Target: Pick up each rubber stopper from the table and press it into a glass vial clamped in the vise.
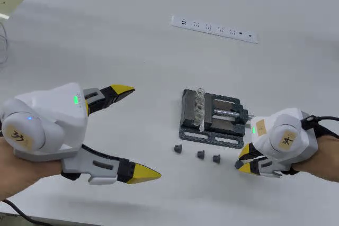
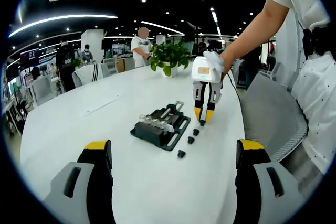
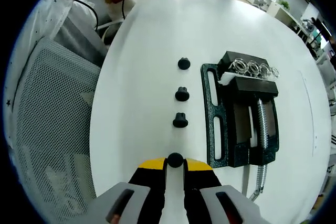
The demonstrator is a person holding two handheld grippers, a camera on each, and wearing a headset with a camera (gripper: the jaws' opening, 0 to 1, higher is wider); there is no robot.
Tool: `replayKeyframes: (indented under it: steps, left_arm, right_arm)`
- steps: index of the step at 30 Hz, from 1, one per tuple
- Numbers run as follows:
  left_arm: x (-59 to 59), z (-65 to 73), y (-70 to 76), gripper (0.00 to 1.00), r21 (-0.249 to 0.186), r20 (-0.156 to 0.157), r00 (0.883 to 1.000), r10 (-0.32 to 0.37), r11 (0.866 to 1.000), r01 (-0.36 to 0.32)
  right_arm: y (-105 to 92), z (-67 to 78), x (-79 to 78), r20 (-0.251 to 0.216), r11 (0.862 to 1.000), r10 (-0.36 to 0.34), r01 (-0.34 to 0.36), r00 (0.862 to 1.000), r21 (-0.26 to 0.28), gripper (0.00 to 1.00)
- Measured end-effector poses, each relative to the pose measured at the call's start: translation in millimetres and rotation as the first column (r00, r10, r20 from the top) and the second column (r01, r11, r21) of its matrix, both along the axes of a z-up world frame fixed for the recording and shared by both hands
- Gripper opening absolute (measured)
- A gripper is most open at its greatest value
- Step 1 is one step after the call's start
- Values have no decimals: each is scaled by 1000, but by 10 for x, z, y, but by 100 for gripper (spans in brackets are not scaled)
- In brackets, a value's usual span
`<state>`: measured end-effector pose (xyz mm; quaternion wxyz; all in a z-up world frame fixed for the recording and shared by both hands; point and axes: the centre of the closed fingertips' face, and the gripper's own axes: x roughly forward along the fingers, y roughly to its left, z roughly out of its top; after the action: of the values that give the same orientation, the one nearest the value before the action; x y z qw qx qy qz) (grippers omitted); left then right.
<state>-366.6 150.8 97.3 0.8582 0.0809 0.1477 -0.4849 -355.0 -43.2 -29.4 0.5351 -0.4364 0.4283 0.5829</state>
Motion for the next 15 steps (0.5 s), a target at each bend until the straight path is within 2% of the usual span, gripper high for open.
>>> replayKeyframes:
  steps: [15]
  left_arm:
    - [4,9,-17,98,0,3,1000,-7,1000,7]
  right_arm:
    - [-11,23,29,-1,1000,-18,18,1000,4,6]
